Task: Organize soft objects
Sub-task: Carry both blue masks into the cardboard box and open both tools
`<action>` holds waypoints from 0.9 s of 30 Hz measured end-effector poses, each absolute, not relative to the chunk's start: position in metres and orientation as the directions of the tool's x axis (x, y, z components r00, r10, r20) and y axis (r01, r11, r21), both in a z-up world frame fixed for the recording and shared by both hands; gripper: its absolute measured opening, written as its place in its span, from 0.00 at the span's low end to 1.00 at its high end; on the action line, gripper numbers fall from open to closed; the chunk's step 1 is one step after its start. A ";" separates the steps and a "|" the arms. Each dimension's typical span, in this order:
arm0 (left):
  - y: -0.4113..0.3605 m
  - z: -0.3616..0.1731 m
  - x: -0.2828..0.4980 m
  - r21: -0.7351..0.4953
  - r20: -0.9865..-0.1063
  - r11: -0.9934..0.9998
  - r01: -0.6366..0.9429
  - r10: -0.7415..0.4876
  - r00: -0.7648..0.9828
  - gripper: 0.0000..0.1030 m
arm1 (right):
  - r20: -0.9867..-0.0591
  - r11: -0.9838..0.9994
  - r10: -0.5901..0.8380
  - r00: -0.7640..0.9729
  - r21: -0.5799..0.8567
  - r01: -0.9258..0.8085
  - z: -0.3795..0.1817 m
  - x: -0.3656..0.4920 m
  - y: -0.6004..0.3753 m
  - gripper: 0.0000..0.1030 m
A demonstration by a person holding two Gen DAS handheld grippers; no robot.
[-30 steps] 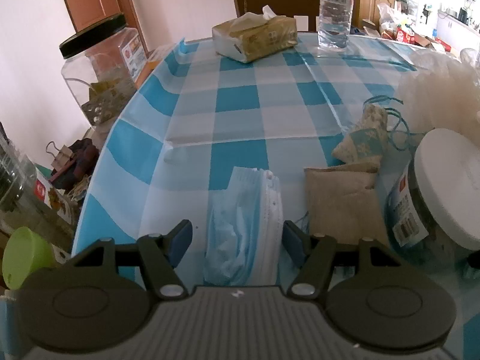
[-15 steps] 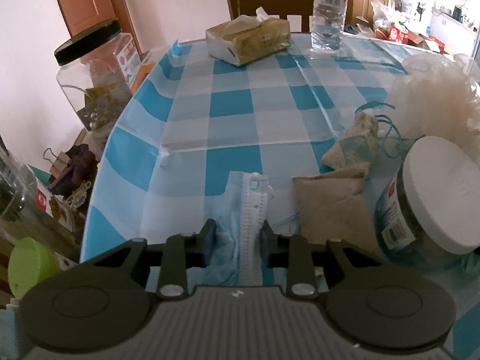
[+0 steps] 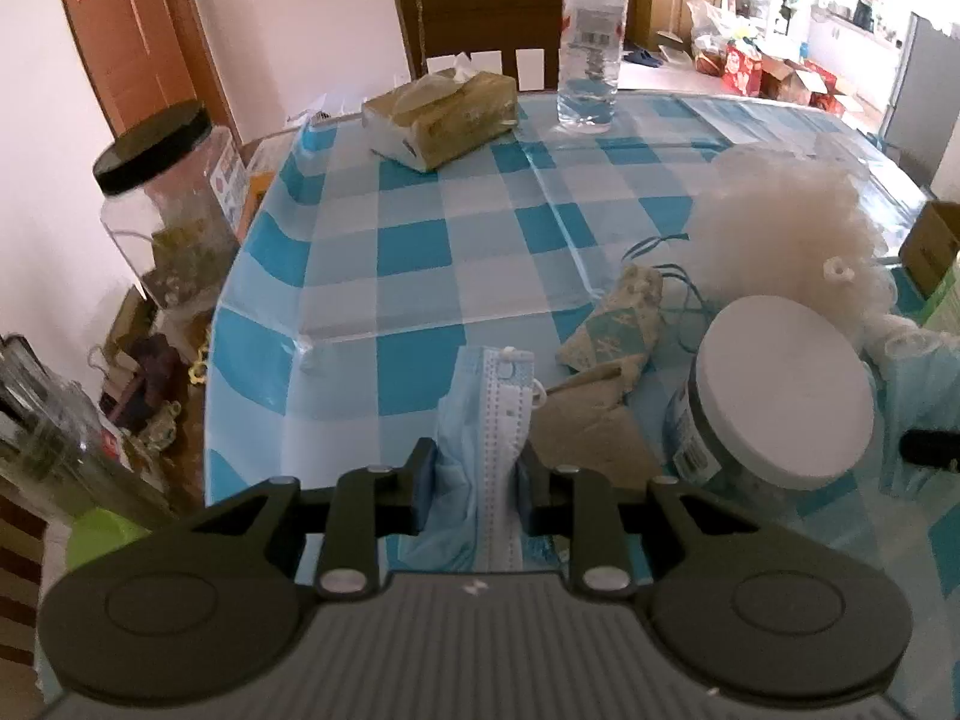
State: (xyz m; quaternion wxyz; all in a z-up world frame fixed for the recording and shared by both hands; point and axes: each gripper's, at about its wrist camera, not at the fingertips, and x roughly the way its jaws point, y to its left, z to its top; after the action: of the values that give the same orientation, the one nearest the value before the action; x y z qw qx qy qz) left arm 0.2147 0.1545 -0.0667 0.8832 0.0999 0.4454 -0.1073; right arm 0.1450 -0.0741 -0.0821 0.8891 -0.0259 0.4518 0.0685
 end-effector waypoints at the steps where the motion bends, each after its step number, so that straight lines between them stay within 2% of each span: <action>1: 0.155 -0.065 0.214 0.082 -0.807 0.956 0.283 -0.102 0.581 0.25 | -0.805 0.990 0.097 0.585 0.015 -0.144 -0.081 0.145 -0.075 0.32; 16: 0.122 -0.029 0.204 0.057 -0.831 0.912 0.407 -0.182 0.526 0.24 | -0.808 0.973 0.135 0.574 0.000 -0.229 -0.058 0.143 -0.080 0.32; 27: 0.034 0.004 0.191 -0.024 -0.802 0.824 0.566 -0.354 0.481 0.24 | -0.779 0.975 0.096 0.619 -0.051 -0.215 -0.016 0.142 -0.120 0.32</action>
State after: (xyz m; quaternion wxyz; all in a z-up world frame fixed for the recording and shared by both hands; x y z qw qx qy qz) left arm 0.1907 0.0338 0.0042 0.8518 0.1230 0.4317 -0.2701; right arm 0.1416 -0.1200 -0.0165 0.8971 -0.0697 0.4276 0.0866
